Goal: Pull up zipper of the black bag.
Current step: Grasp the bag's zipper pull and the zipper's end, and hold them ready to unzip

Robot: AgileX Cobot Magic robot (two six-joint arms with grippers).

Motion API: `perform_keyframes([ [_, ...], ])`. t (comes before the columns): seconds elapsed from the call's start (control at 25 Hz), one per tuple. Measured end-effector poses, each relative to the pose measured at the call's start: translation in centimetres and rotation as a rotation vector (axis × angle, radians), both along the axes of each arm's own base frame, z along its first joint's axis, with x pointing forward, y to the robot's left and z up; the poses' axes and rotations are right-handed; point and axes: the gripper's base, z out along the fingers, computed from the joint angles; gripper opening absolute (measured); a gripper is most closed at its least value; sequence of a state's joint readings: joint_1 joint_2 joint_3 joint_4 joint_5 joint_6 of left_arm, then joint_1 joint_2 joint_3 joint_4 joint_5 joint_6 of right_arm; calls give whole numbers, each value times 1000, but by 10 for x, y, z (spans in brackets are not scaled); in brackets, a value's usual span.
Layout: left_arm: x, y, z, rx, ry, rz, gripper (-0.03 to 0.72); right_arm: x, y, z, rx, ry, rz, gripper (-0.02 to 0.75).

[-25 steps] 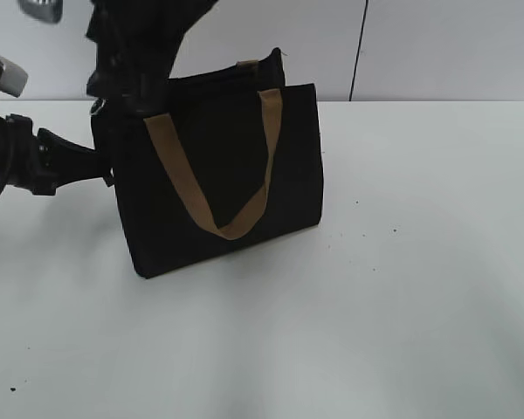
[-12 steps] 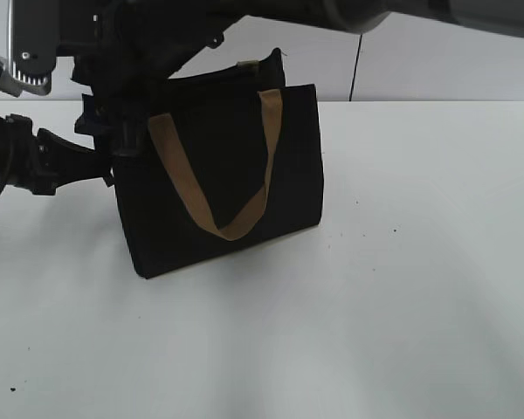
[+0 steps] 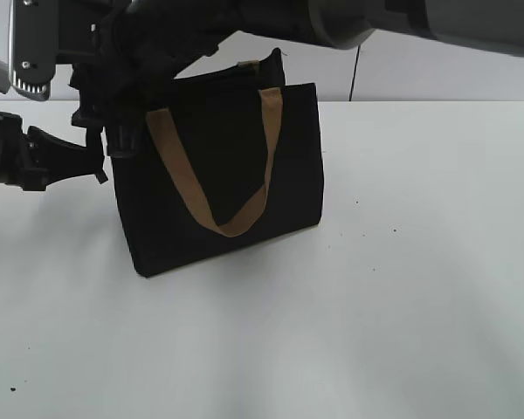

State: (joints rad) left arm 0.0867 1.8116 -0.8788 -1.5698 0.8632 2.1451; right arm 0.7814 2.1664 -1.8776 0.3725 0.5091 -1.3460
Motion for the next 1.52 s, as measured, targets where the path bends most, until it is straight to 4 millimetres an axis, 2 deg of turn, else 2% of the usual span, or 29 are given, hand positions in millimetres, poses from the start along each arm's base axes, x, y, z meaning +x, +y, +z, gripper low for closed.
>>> perform_keyframes([
  [0.12, 0, 2, 1, -14, 1, 1, 15, 1, 0, 0, 3, -7, -2, 300],
  [0.44, -2, 2, 8, -17, -21, -6, 14, 3, -1, -1, 3, -12, -11, 31],
  [0.52, -3, 2, 14, -16, -38, -9, 14, 5, -3, 0, 15, -1, -29, -3],
  [0.76, -4, 3, 20, -15, -56, -7, 14, 5, -5, 8, 73, 58, -99, -13],
  [1.04, -5, 5, 18, 12, -51, -10, 13, 3, -20, 45, 247, 190, -268, -13],
  [1.28, -5, 6, 18, 26, -51, -4, 14, 7, -27, 44, 318, 358, -404, -13],
  [1.4, -7, 10, 22, 96, -63, 4, 14, 9, -32, 45, 365, 441, -482, -13],
  [1.52, -10, 12, 29, 146, -69, 15, 14, 18, -46, 50, 419, 500, -569, -13],
])
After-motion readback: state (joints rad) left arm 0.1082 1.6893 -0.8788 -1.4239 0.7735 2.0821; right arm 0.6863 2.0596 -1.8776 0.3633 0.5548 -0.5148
